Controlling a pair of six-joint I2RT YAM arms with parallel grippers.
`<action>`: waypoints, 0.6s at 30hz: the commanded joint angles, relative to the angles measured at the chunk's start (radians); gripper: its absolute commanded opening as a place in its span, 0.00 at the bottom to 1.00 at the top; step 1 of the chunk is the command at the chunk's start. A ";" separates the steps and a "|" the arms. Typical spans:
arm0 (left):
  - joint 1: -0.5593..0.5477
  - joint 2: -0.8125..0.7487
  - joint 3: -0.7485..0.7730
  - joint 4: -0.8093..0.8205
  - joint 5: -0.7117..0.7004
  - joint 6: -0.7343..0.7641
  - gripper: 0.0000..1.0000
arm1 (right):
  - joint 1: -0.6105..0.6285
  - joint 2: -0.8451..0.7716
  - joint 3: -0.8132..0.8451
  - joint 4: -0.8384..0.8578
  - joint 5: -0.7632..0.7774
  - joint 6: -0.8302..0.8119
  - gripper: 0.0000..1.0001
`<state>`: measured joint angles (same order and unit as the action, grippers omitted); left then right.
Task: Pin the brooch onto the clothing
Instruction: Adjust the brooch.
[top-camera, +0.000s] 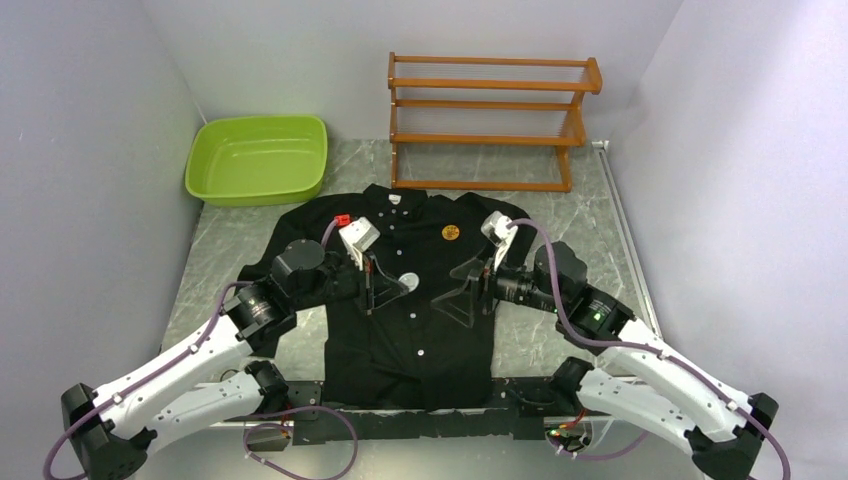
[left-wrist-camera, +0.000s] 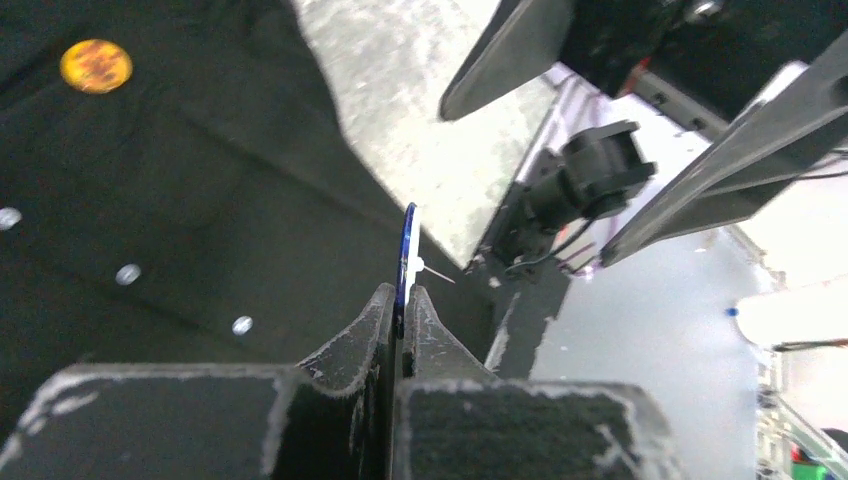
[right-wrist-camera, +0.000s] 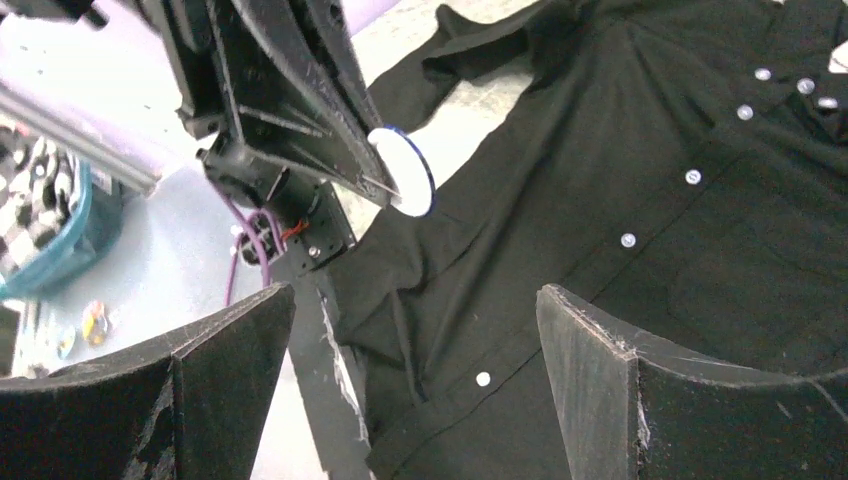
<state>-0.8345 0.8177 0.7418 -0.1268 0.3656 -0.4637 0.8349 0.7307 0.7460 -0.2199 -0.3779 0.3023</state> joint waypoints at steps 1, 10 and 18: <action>0.002 0.009 0.078 -0.197 -0.197 0.104 0.03 | -0.036 0.046 -0.015 0.098 0.046 0.154 0.95; -0.006 0.089 0.165 -0.345 -0.397 0.274 0.03 | -0.169 0.225 -0.046 0.317 -0.160 0.562 0.93; -0.065 0.065 0.108 -0.213 -0.531 0.533 0.03 | -0.183 0.362 0.112 0.226 -0.219 0.643 0.87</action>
<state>-0.8707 0.9134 0.8692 -0.4335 -0.0719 -0.1219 0.6567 1.0428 0.7414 -0.0116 -0.5293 0.8547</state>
